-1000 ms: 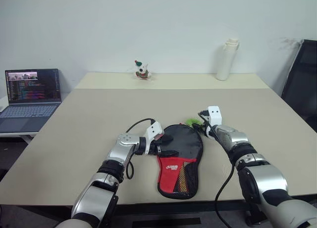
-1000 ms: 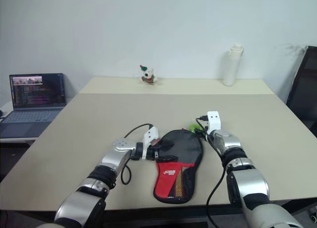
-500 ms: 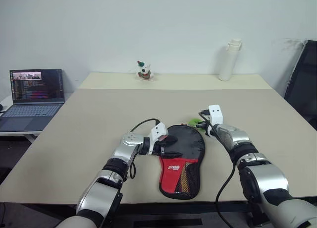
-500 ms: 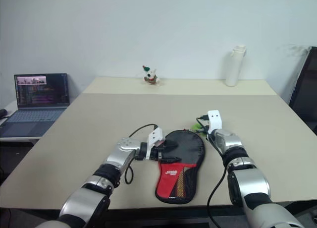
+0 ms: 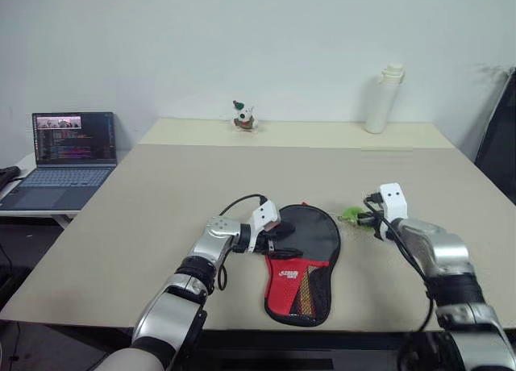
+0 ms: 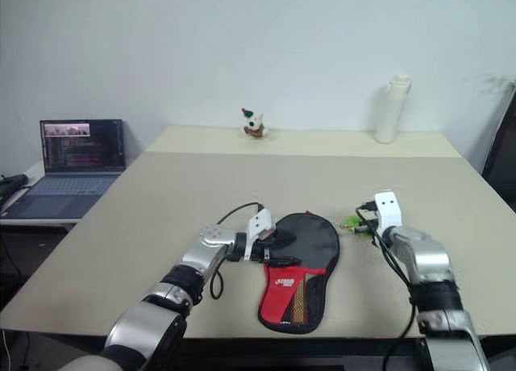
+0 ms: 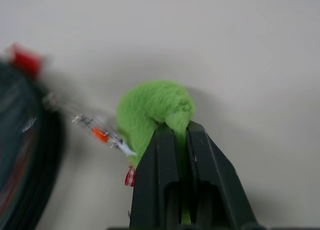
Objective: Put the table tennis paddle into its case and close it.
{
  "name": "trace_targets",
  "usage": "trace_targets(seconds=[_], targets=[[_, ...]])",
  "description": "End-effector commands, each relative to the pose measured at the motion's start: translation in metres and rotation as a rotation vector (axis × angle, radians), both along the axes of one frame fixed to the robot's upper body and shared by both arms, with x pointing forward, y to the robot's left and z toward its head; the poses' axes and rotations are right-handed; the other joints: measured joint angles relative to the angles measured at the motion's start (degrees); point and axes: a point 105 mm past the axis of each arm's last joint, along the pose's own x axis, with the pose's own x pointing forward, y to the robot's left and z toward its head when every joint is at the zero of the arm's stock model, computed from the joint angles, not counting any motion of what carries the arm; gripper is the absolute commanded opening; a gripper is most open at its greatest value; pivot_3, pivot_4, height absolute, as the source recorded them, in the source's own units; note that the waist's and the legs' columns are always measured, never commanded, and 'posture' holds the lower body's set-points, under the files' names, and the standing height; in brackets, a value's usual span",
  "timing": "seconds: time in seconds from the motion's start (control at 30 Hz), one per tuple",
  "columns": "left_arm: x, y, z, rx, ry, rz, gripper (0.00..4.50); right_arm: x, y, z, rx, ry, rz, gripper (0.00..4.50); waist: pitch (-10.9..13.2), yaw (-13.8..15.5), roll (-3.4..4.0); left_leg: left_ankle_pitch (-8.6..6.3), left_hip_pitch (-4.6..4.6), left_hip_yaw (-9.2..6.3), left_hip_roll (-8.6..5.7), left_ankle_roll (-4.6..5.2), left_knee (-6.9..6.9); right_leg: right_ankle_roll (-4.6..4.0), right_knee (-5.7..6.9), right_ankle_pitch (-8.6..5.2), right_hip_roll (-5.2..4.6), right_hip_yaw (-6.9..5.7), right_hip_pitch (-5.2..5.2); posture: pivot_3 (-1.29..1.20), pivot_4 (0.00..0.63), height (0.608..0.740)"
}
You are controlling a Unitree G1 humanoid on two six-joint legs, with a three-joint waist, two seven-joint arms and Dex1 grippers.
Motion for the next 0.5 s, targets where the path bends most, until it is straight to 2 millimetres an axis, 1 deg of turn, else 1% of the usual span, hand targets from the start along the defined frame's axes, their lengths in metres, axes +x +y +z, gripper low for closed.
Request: trace_targets(seconds=[0.03,0.2,0.3,0.37,0.5], targets=[[-0.012,-0.006,-0.028,0.086,0.077,-0.032,4.06,-0.035,0.015,0.017,-0.003,-0.005,0.102,0.02,-0.1,0.1,0.10,-0.01,0.05,0.00,-0.03,0.02,0.02,0.02,0.00,-0.01,0.02,0.02,0.04,0.00,0.150,0.740],[-0.012,-0.013,-0.027,0.074,0.077,-0.039,4.06,-0.089,0.037,0.008,0.008,0.095,0.240,0.02,-0.1,0.5,0.13,-0.02,0.12,-0.14,-0.03,0.03,0.07,0.06,-0.09,-0.06,0.02,-0.13,0.22,0.00,0.150,0.740],[-0.013,-0.017,-0.027,0.070,0.078,-0.044,4.06,-0.118,0.047,0.002,0.021,0.161,0.321,0.02,-0.1,0.7,0.12,-0.03,0.12,-0.19,-0.03,0.03,0.07,0.11,-0.14,-0.09,-0.01,-0.15,0.27,0.00,0.150,0.740],[-0.014,-0.019,-0.027,0.066,0.079,-0.049,4.06,-0.133,0.051,-0.001,0.027,0.194,0.358,0.02,-0.1,0.8,0.11,-0.04,0.11,-0.21,-0.05,0.04,0.07,0.14,-0.16,-0.11,-0.05,-0.16,0.30,0.00,0.150,0.740],[-0.014,-0.023,-0.027,0.062,0.078,-0.056,4.06,-0.155,0.048,-0.007,0.032,0.268,0.406,0.02,-0.1,0.8,0.09,-0.04,0.14,-0.29,-0.11,0.05,0.09,0.18,-0.18,-0.13,-0.12,-0.18,0.35,0.00,0.150,0.740]])
